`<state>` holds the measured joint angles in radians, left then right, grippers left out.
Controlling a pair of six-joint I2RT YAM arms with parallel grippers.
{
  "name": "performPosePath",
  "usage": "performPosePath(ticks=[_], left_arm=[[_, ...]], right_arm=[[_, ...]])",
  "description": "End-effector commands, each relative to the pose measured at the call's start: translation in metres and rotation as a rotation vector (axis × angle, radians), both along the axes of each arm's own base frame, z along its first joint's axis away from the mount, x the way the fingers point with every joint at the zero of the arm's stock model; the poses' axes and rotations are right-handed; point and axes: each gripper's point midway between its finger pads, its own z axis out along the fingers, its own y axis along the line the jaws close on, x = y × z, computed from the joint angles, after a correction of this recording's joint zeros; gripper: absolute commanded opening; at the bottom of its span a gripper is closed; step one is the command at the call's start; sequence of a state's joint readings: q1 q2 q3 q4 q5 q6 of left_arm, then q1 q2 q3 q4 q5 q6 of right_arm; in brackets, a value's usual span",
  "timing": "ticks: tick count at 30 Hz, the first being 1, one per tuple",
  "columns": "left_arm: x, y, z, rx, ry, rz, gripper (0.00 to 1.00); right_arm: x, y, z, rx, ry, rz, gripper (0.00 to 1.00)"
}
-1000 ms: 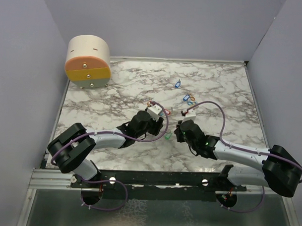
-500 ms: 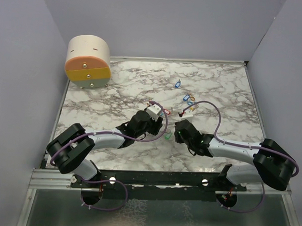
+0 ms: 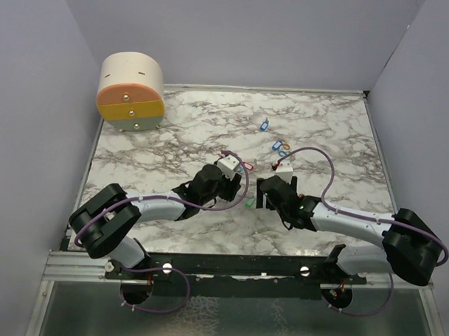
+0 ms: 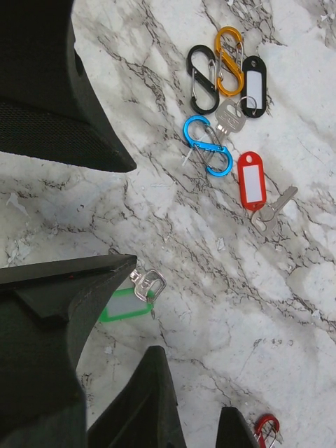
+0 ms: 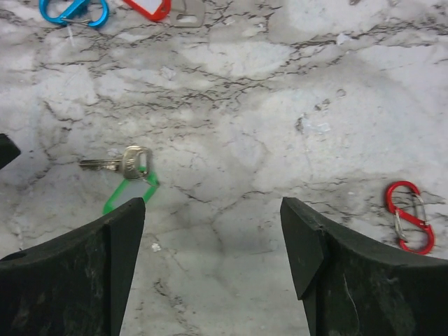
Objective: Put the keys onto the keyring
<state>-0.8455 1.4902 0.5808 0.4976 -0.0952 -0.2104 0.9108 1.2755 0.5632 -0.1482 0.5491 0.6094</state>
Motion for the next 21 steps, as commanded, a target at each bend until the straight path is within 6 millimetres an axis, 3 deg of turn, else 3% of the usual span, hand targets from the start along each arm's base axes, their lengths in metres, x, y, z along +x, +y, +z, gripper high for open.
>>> performPosePath(ticks=[1,9,15,21], left_arm=[[0.001,-0.002,0.012,-0.035,-0.019,0.002,0.53],[-0.002,-0.006,0.013,-0.055,0.000,-0.010,0.55],[0.000,-0.007,0.011,-0.059,0.009,-0.004,0.56],[0.002,-0.015,0.011,-0.068,0.022,-0.016,0.56]], right_arm=[[0.004,-0.028,0.007,-0.047,-0.015,-0.154,0.85],[0.013,-0.042,0.008,0.006,-0.005,-0.187,0.90],[0.023,-0.074,0.011,0.061,0.019,-0.252,0.90],[0.021,-0.090,-0.006,0.061,0.095,-0.346,0.91]])
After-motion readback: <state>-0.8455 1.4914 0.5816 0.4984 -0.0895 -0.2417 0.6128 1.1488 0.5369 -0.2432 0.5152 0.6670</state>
